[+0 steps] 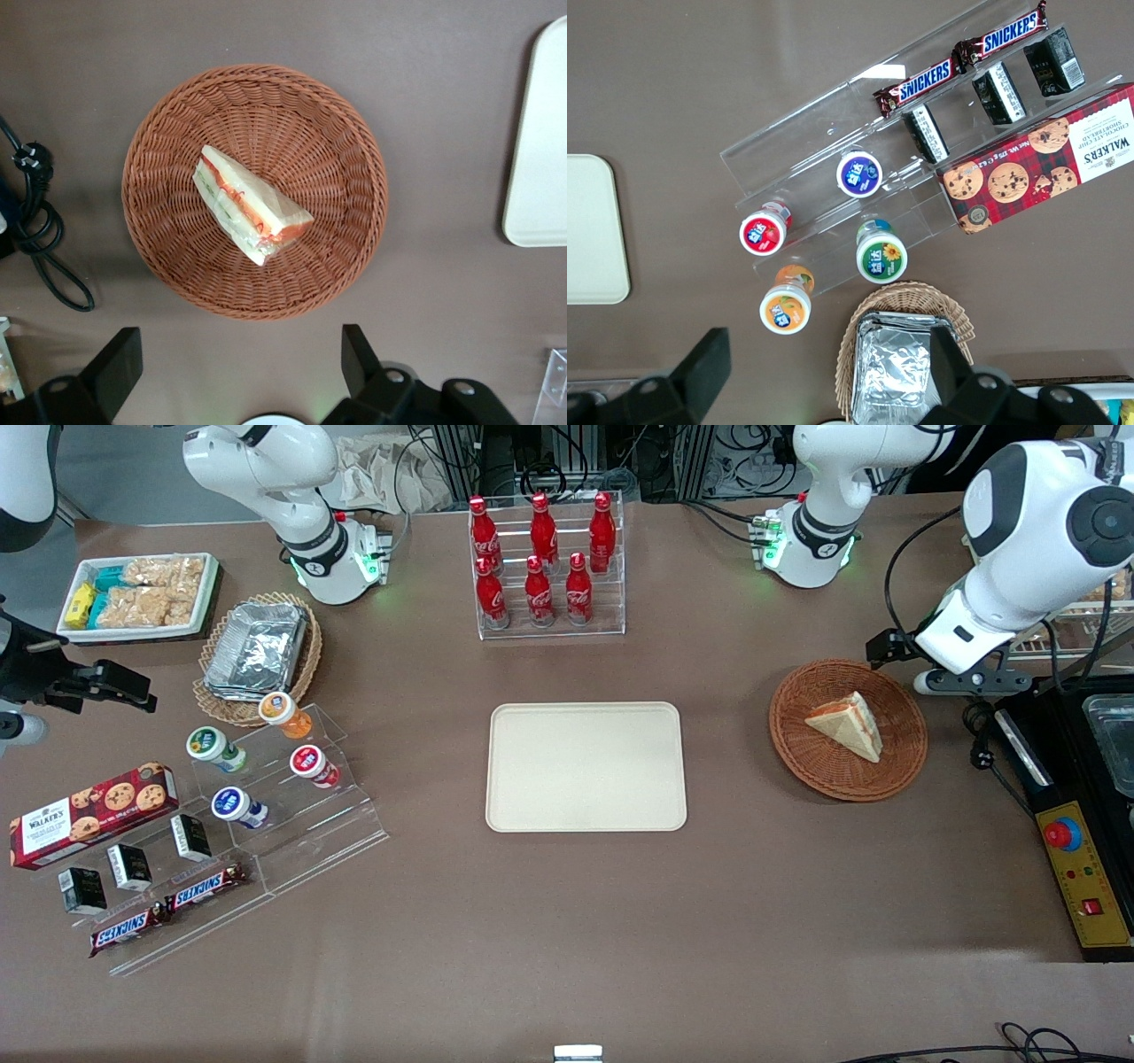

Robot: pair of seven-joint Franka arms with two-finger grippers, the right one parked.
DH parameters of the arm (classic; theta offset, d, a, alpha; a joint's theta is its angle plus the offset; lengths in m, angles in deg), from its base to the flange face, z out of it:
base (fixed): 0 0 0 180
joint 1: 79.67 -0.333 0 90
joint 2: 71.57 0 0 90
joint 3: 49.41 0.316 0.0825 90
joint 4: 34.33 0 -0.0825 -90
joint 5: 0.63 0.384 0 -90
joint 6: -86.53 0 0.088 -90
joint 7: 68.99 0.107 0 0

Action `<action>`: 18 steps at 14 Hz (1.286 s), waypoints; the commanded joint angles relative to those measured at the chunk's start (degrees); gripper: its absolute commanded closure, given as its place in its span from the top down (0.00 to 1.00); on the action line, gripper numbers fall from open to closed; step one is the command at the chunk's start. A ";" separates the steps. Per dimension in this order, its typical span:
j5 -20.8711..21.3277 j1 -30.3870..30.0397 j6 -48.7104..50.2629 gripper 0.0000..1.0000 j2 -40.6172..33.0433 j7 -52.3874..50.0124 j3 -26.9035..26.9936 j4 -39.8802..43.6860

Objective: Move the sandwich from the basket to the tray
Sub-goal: 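Lower the open left gripper over the wrapped sandwich in the basket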

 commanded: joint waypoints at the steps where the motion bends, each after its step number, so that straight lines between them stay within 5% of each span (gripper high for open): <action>1: -3.26 -2.64 -4.45 1.00 -1.52 -1.97 -0.16 -4.43; 3: -6.26 -3.79 -7.78 1.00 -0.99 -4.60 -0.16 -6.72; 13: -7.23 -2.91 -19.31 0.99 9.90 -35.88 -1.04 -10.69; 15: -13.00 -3.08 -21.07 0.99 12.18 -42.02 -1.04 -10.60; 18: -14.27 -3.09 -22.04 0.99 14.56 -43.90 -0.95 -10.77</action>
